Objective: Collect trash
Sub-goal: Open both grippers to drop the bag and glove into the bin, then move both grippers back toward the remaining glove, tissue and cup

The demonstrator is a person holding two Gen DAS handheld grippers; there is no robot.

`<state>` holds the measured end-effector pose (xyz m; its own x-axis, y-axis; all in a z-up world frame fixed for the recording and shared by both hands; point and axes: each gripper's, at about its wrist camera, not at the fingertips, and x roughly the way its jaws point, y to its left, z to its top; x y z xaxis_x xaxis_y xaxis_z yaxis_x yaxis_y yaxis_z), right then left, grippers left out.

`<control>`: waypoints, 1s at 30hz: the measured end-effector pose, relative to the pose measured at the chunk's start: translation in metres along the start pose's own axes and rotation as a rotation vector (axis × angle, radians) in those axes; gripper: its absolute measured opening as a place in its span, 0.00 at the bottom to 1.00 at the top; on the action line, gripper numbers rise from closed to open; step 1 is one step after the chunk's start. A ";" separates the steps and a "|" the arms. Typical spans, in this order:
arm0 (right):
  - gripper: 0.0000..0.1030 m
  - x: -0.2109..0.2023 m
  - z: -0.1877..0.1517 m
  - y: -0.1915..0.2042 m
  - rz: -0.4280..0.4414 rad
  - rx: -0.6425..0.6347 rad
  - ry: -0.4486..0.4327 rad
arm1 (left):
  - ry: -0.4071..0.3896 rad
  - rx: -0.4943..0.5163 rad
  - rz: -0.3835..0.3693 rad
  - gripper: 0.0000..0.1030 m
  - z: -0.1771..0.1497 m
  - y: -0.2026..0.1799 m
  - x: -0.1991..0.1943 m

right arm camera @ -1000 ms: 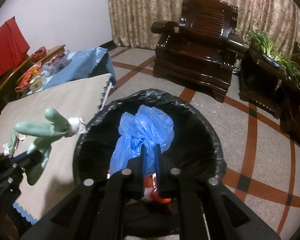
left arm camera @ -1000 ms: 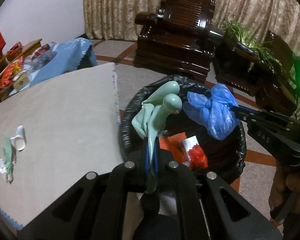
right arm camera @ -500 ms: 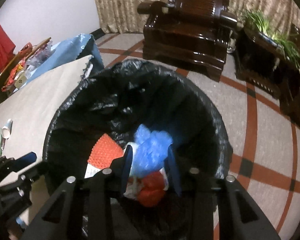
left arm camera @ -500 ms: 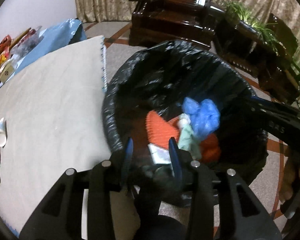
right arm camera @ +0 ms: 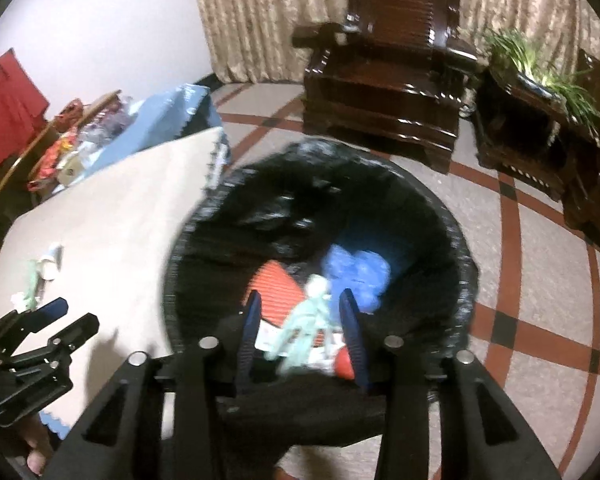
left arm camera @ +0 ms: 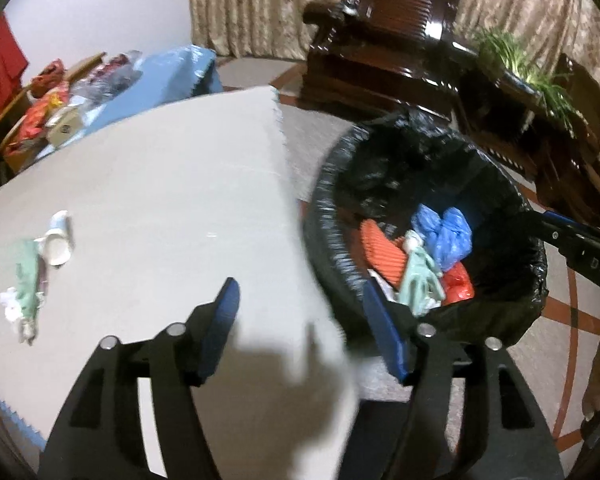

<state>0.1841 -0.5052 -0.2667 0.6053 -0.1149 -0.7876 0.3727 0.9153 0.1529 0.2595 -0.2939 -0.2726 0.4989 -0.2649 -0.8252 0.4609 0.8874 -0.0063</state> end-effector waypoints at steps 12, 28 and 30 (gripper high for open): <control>0.53 -0.012 -0.020 0.128 0.111 -0.144 -0.019 | -0.075 -0.103 0.117 0.75 -0.027 0.124 -0.063; 0.53 -0.021 -0.039 0.274 0.231 -0.293 -0.028 | -0.145 -0.260 0.251 0.80 -0.068 0.253 -0.124; 0.53 -0.021 -0.041 0.290 0.242 -0.305 -0.026 | -0.151 -0.278 0.262 0.80 -0.073 0.267 -0.129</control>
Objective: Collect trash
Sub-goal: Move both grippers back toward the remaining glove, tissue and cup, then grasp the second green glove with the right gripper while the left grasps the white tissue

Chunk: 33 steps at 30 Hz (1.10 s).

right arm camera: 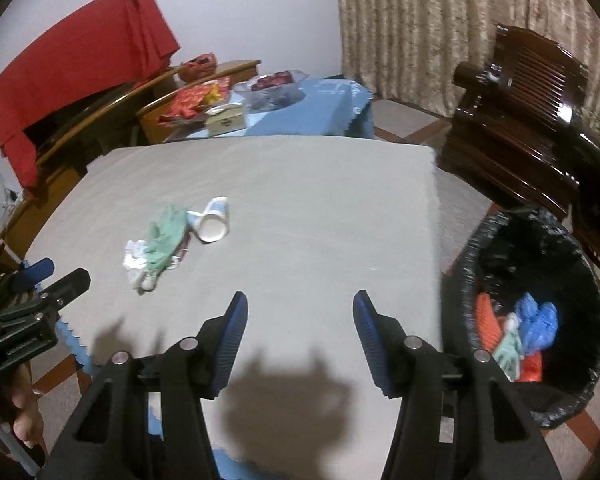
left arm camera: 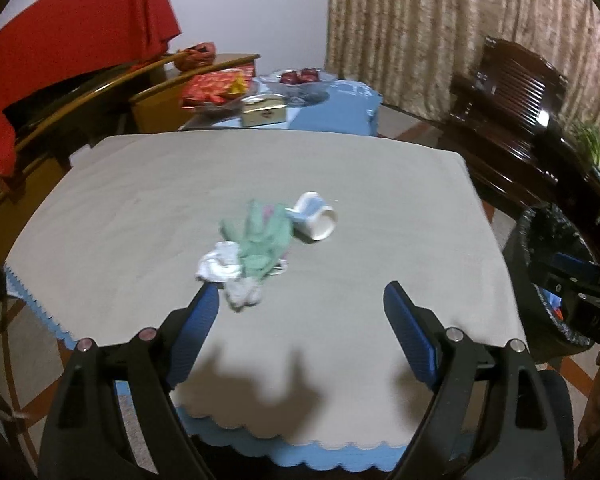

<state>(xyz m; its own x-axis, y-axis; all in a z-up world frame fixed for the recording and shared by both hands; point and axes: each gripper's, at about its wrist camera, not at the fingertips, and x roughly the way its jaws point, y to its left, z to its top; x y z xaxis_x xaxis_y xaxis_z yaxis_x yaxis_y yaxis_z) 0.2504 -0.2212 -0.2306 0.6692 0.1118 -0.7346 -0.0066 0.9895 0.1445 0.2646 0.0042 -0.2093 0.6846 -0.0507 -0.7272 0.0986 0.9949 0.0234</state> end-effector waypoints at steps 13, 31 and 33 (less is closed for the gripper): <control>0.53 0.036 0.012 0.081 0.063 -0.063 0.011 | -0.004 -0.065 0.060 0.81 -0.007 0.074 0.008; 0.53 0.097 0.015 0.145 0.091 -0.059 0.030 | 0.018 -0.090 0.127 0.81 -0.013 0.143 0.055; 0.52 0.101 0.014 0.146 0.089 -0.058 0.030 | 0.017 -0.099 0.129 0.81 -0.015 0.153 0.062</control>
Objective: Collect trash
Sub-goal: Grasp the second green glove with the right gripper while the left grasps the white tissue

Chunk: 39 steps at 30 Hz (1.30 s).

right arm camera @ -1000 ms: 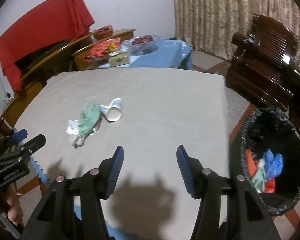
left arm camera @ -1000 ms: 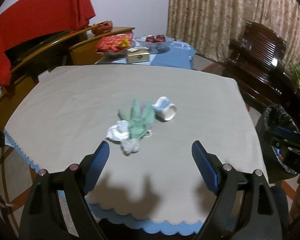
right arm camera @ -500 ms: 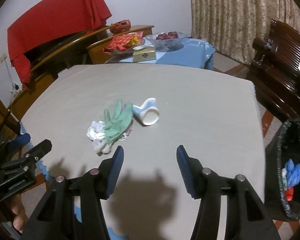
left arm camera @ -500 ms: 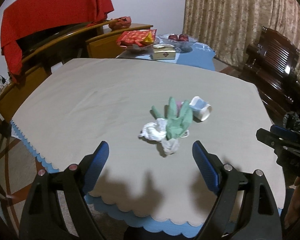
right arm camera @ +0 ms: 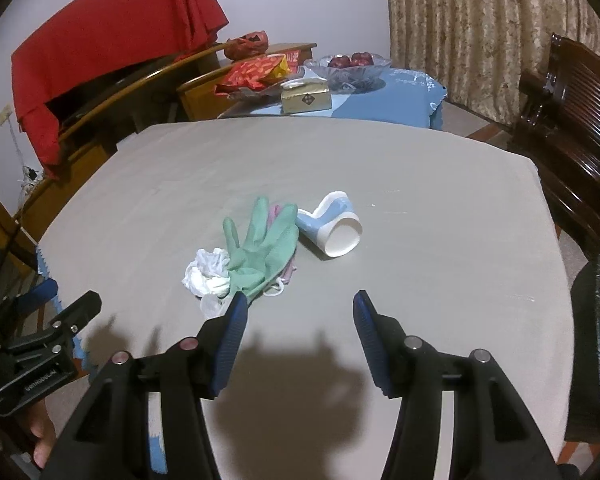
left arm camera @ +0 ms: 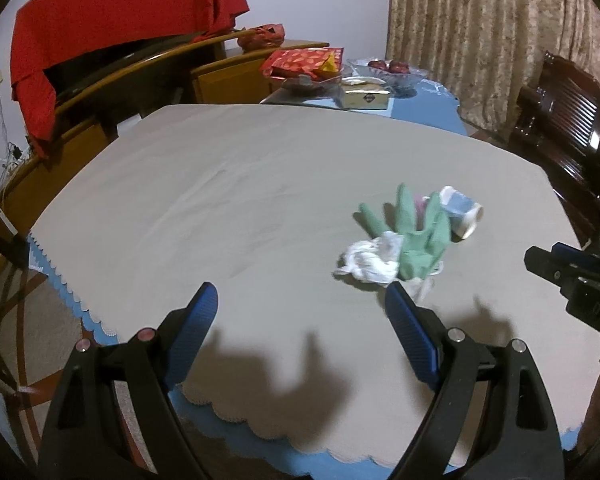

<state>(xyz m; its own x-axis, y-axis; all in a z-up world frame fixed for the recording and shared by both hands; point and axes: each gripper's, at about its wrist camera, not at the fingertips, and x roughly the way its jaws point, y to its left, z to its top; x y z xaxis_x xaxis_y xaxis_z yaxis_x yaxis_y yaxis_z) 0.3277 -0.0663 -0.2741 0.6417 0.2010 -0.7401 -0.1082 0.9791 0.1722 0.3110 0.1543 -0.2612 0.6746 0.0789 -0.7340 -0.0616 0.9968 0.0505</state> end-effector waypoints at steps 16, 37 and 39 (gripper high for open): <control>0.42 0.088 0.013 0.029 0.012 0.027 0.029 | 0.025 -0.027 -0.030 0.81 -0.005 0.025 0.044; 0.03 0.096 0.019 0.016 0.085 0.003 0.043 | 0.048 0.018 -0.097 0.81 0.006 -0.017 0.078; 0.03 0.093 0.020 0.014 0.088 0.001 0.041 | 0.051 0.023 -0.105 0.81 0.007 -0.025 0.082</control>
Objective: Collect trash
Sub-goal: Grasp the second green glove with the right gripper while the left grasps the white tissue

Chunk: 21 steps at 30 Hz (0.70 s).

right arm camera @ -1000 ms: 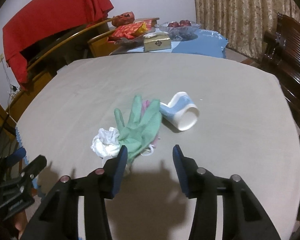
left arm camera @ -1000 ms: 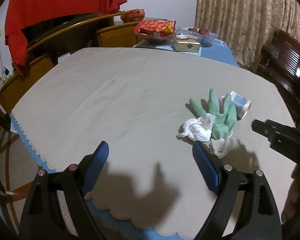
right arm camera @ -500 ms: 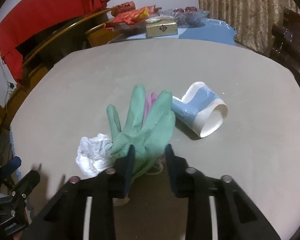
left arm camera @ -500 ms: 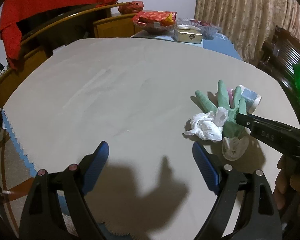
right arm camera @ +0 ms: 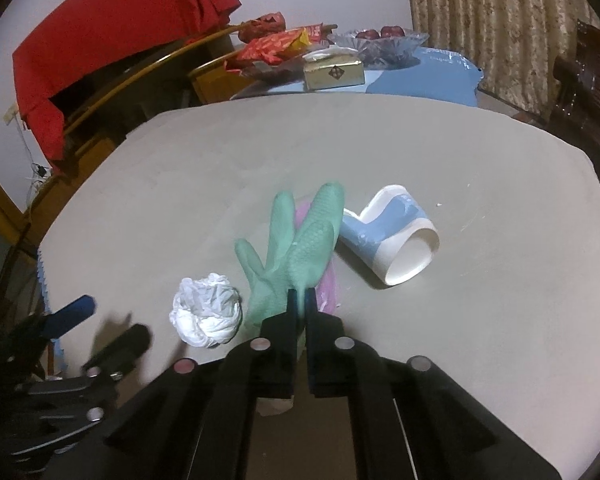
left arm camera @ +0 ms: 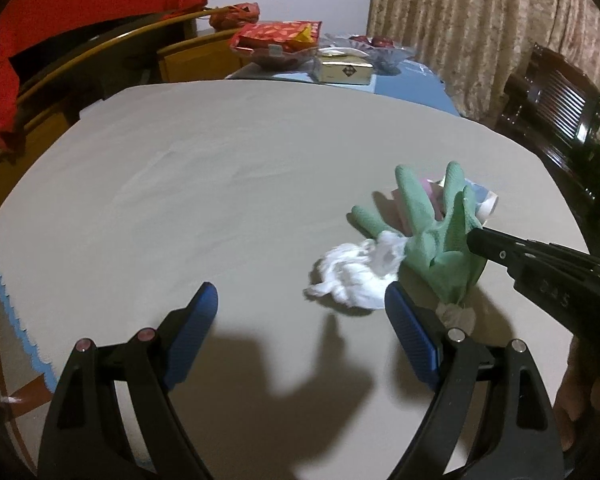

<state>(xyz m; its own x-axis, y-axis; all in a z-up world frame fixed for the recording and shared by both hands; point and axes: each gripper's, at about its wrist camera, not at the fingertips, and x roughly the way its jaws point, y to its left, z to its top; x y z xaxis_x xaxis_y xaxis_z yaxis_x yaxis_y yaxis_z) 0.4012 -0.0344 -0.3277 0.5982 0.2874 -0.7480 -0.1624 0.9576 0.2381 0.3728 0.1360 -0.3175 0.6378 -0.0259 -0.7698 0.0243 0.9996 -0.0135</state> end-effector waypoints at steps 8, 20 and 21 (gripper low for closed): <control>0.03 0.002 -0.002 -0.010 0.001 0.004 0.013 | 0.035 0.032 -0.013 0.81 0.005 -0.022 0.031; 0.03 -0.003 -0.001 -0.008 0.014 -0.018 0.013 | 0.067 0.053 -0.067 0.21 0.012 -0.038 0.047; 0.03 -0.004 -0.001 -0.008 0.016 -0.020 0.013 | 0.068 0.046 -0.074 0.18 0.013 -0.037 0.045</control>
<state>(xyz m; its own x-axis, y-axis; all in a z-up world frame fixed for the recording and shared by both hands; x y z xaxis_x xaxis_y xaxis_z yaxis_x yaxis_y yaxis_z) 0.3996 -0.0428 -0.3269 0.5854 0.3024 -0.7522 -0.1876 0.9532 0.2372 0.4105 0.0977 -0.3431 0.5792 -0.0969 -0.8094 0.1054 0.9935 -0.0436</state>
